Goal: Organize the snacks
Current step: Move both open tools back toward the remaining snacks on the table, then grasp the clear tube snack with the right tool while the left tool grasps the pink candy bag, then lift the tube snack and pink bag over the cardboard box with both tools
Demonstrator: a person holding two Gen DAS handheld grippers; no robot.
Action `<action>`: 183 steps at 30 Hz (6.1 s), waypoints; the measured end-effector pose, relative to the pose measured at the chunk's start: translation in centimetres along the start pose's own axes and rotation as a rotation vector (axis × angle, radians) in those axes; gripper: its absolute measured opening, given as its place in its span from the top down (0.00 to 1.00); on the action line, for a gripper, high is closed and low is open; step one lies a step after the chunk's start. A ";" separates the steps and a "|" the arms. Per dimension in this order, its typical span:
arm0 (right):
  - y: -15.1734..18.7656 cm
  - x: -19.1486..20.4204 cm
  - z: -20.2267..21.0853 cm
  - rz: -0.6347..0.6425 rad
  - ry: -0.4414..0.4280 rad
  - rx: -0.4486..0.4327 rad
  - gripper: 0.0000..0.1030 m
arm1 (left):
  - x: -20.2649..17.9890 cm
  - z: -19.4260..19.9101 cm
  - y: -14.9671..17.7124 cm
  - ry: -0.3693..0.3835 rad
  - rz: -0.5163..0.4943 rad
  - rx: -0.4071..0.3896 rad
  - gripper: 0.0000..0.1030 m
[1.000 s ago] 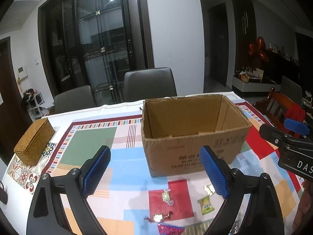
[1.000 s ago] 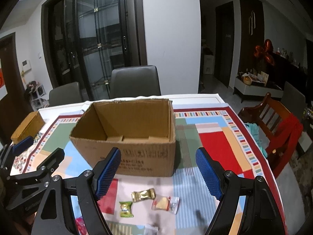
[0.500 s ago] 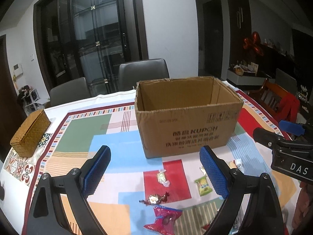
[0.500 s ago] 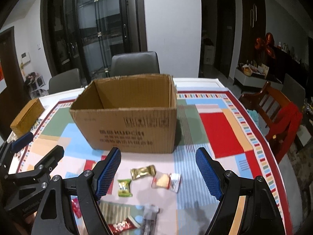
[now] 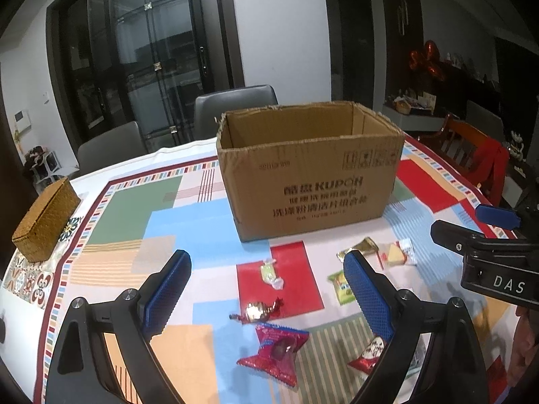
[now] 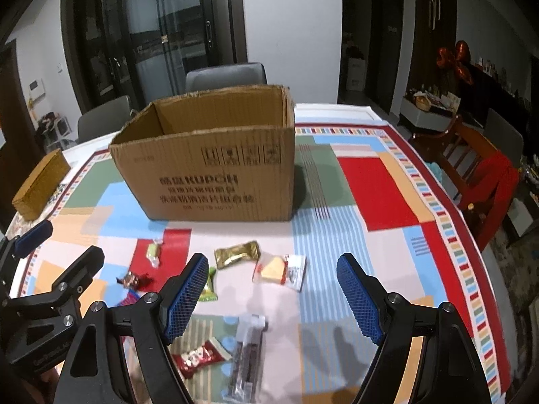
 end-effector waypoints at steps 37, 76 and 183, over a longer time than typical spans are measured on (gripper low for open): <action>6.9 1.7 -4.4 0.030 0.041 0.180 0.24 | 0.4 -4.4 7.3 0.049 -0.023 0.157 0.22; 8.7 2.3 -6.4 0.040 -0.021 0.252 0.80 | -0.5 -5.8 9.8 0.062 -0.030 0.212 0.49; -11.5 1.3 1.5 0.069 -0.092 -0.184 0.80 | 1.1 -2.4 -10.8 -0.042 0.073 -0.039 0.50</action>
Point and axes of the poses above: each gripper's, at about its wrist camera, not at the fingertips, and z roughly against the way its jaws point, x to its left, y to its underside, the point moved 2 cm from there along -z, roughly the way its jaws point, and after that the axes turned 1 degree about -y, right-handed, at the moved point
